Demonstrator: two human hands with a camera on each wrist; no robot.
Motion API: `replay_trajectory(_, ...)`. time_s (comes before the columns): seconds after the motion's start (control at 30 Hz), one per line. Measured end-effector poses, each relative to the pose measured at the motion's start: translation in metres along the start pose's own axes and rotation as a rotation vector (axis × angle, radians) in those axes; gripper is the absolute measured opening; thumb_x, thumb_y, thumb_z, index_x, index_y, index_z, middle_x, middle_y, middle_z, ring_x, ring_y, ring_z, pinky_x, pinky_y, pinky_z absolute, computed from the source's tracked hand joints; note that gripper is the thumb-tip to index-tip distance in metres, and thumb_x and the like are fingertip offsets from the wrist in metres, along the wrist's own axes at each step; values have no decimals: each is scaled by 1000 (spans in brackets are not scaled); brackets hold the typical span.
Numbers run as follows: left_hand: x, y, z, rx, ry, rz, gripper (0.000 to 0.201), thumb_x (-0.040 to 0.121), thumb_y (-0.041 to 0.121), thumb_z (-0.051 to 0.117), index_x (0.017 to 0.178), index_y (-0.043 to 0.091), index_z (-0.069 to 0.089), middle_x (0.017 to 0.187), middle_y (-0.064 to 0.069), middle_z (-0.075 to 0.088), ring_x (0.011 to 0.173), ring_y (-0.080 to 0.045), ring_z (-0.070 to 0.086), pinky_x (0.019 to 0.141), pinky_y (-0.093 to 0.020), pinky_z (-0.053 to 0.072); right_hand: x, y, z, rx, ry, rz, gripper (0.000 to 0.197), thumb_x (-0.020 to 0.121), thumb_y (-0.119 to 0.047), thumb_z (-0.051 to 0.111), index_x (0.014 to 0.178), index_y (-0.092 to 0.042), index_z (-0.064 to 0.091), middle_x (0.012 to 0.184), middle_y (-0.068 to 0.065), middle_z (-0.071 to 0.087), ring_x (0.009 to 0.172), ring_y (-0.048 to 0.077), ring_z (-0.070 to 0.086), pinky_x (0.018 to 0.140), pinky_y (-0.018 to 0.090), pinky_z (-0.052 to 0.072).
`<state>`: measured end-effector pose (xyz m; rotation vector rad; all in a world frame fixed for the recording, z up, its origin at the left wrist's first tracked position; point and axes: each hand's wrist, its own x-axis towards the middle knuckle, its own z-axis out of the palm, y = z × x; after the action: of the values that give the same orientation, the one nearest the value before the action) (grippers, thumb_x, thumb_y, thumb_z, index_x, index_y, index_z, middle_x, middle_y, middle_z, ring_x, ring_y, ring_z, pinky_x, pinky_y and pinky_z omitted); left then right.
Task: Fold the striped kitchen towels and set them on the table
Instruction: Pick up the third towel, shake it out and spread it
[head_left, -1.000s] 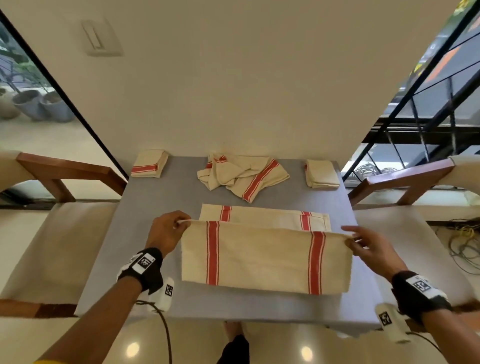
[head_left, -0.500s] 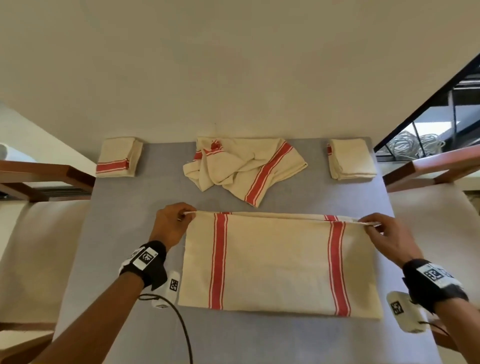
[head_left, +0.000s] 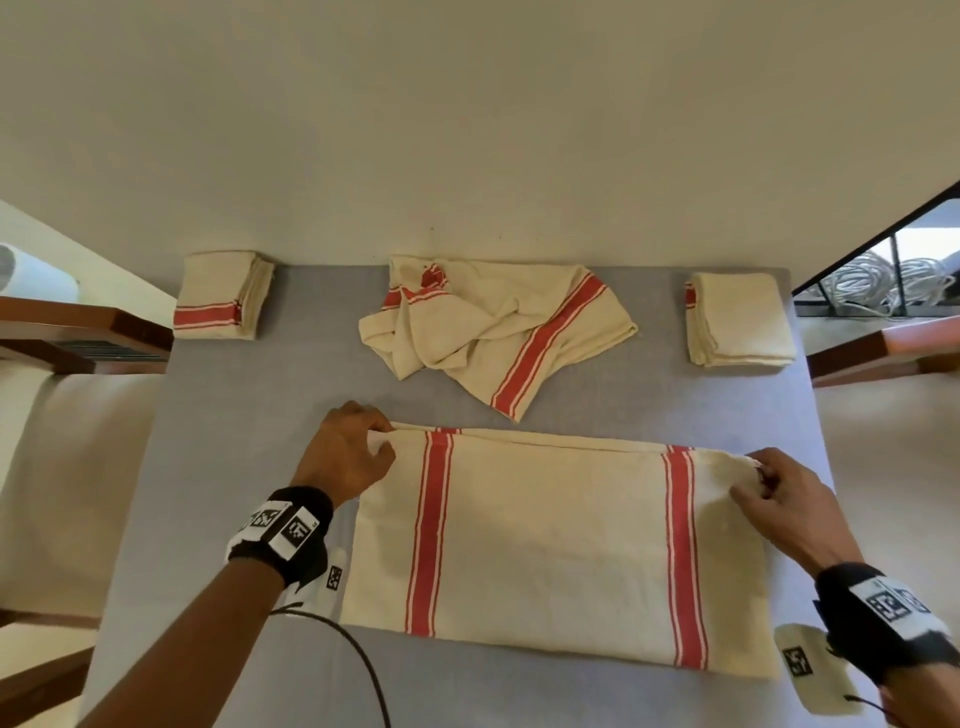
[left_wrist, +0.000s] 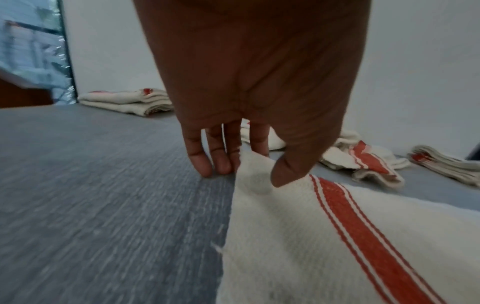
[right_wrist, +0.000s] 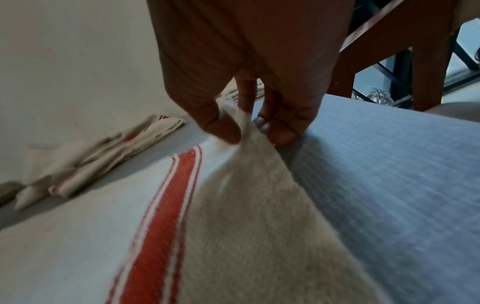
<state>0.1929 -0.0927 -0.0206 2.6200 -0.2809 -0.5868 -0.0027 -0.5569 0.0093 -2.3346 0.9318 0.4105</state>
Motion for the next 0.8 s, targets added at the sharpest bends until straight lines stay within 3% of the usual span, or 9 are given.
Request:
replay_trajectory(0.1,-6,15,3,273,11,92,41,79,55,78,104,23,70,111,-2,58,105,-25,53,87,-44,49,-2,-8,-1,-32,7,-5,42,87,-30,78,125,-25,60,115,5,65,99,26,64,83,44,55)
replay_trajectory(0.13,-6,25,6,321,30,134,46,78,63,75,104,25,70,112,-1,57,105,-25,51,87,-44,47,-3,-13,0,-92,67,-70,50,85,-33,81,130,-24,59,127,9,61,111,30,60,90,48,54)
replay_trajectory(0.2,-5,43,15,335,59,232,47,80,66,70,103,25,69,112,-2,55,104,-25,49,89,-44,45,-5,-30,6,-187,161,-279,48,86,-30,81,130,-20,64,135,9,57,123,31,51,100,54,49)
replay_trajectory(0.3,0,71,35,300,25,338,40,86,57,70,105,21,69,113,-5,55,106,-27,50,89,-44,44,-6,-65,34,-165,47,-529,31,94,-26,73,123,-19,69,130,3,64,121,24,54,100,48,51)
replay_trajectory(0.4,6,98,55,201,-49,436,29,90,42,72,107,19,69,115,-6,58,109,-28,51,87,-43,45,-1,-88,65,-167,-46,-652,27,94,-20,73,120,-16,73,119,3,70,112,26,60,95,43,53)
replay_trajectory(0.5,11,115,69,159,-109,503,18,92,28,72,105,16,68,118,-6,58,110,-27,53,88,-44,48,6,-101,76,-203,-106,-613,27,93,-24,73,120,-19,74,117,0,70,109,24,60,91,38,50)
replay_trajectory(0.6,14,117,74,103,-85,519,10,93,19,72,100,13,67,110,-6,61,101,-26,56,83,-44,52,12,-106,80,-225,-127,-587,25,92,-26,75,117,-22,75,109,-1,70,103,23,59,91,44,51)
replay_trajectory(0.8,15,113,76,21,-34,504,7,91,13,74,95,11,68,103,-6,66,95,-24,58,80,-43,55,25,-111,79,-184,-207,-518,19,88,-30,79,106,-26,73,97,-4,63,95,20,58,90,44,51)
